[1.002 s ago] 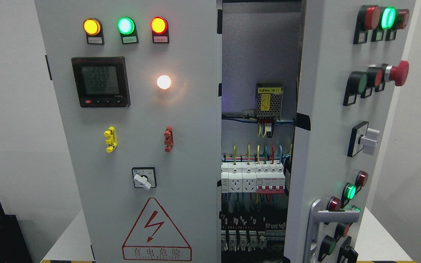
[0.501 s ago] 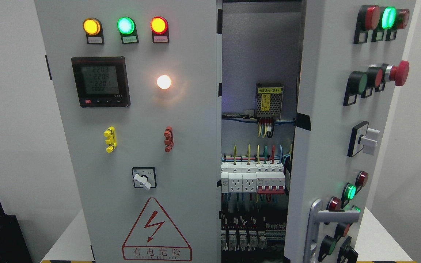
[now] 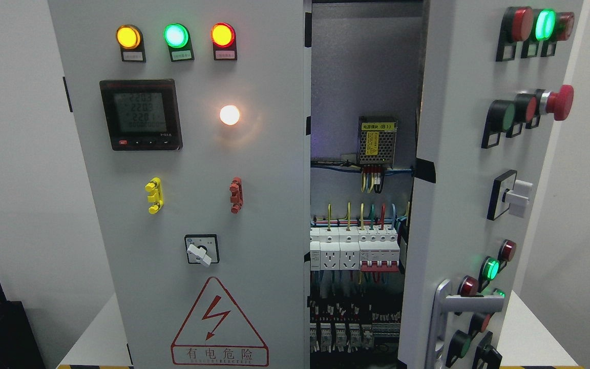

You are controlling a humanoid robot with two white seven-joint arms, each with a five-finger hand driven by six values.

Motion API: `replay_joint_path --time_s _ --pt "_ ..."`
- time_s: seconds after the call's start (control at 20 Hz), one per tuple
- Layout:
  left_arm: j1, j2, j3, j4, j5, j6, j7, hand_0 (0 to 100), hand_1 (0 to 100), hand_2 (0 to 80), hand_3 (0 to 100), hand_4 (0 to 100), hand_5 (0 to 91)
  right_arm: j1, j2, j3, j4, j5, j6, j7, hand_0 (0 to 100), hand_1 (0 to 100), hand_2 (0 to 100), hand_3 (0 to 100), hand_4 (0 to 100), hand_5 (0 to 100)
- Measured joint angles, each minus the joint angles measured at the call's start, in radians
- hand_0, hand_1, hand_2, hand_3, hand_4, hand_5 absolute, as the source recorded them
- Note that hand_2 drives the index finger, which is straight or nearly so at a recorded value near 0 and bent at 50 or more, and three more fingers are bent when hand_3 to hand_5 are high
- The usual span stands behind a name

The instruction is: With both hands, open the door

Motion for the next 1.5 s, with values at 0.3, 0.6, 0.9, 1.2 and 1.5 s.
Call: replay_joint_path --time_s 0.3,0.6,0.9,1.2,1.5 --pt "-0.034 0.121 0.013 -0.011 0.137 0.013 -0.120 0 0 0.0 0 3 0.0 0.000 0.000 0.000 0.000 0.000 0.000 0.002 0 0 0 0 0 0" --pt "-0.052 0.236 0.019 -0.016 0.277 0.016 -0.150 0 0 0.0 0 3 0.0 0.000 0.000 0.000 0.000 0.000 0.000 0.002 0 0 0 0 0 0" --pt "-0.063 0.322 0.023 -0.020 0.333 0.016 -0.231 0 0 0.0 0 3 0.0 0.000 0.000 0.000 0.000 0.000 0.000 -0.001 0 0 0 0 0 0" --pt "-0.074 0.381 0.024 -0.031 0.353 0.017 -0.254 0 0 0.0 0 3 0.0 0.000 0.000 0.000 0.000 0.000 0.000 -0.001 0 0 0 0 0 0" --pt "-0.091 0.412 0.026 -0.056 0.360 0.033 -0.256 0 0 0.0 0 3 0.0 0.000 0.000 0.000 0.000 0.000 0.000 -0.001 0 0 0 0 0 0"
